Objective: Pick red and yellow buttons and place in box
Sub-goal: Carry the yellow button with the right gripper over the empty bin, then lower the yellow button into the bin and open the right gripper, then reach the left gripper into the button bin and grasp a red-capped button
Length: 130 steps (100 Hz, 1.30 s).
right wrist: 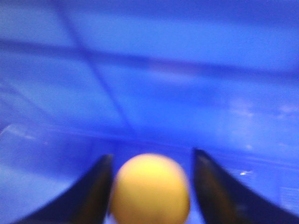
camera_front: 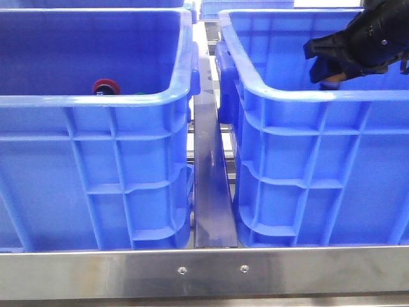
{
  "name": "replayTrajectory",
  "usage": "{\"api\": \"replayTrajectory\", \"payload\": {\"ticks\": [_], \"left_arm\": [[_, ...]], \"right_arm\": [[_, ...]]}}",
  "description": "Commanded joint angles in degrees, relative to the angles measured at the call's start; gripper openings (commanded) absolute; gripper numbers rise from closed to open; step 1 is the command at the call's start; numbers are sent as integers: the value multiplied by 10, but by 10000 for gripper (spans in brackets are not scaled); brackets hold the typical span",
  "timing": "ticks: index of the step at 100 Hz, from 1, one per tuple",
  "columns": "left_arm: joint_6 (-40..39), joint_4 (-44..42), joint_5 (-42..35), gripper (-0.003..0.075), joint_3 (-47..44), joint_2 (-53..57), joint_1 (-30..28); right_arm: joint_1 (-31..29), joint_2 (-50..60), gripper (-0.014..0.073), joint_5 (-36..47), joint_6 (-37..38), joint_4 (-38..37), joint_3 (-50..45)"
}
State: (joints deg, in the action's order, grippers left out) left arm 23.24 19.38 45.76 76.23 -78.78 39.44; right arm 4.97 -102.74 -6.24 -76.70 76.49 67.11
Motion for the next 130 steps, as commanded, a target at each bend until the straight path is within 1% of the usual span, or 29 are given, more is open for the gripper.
{"api": "replayTrajectory", "payload": {"ticks": [1,6,39,50,68,77,84,88,99,105,118,125,130], "left_arm": [[0,13,-27,548,19,22,6],[0,13,-27,547,19,22,6],[0,12,-27,548,19,22,6],[0,10,-28,547,19,22,6],[0,-2,-40,547,19,22,6],[-3,-3,-42,548,19,24,5],[-34,-5,-39,548,19,24,-1],[-70,-9,-37,547,19,24,-10],[-165,-58,-36,548,19,24,-48],[-204,-83,-34,547,19,24,-69],[-309,-134,-15,547,18,12,-116],[-347,-141,-3,548,18,-5,-133],[-358,-141,1,548,18,-19,-139]], "right_arm": [[-1,31,549,-4,-6,8,17],[-1,35,566,-4,-6,8,17],[-1,100,562,-4,-5,8,-2],[-1,138,562,-4,-5,8,-29],[-1,234,557,-6,-5,8,-99],[-1,291,531,-7,-5,10,-138],[-1,334,505,-16,-3,14,-166],[-1,359,495,-21,-2,15,-178],[-1,411,487,-32,-2,16,-209],[-1,435,487,-33,-2,16,-221],[-1,461,487,-33,-2,16,-233],[-1,462,487,-33,-2,17,-233],[-1,462,487,-34,-2,17,-233]]}}
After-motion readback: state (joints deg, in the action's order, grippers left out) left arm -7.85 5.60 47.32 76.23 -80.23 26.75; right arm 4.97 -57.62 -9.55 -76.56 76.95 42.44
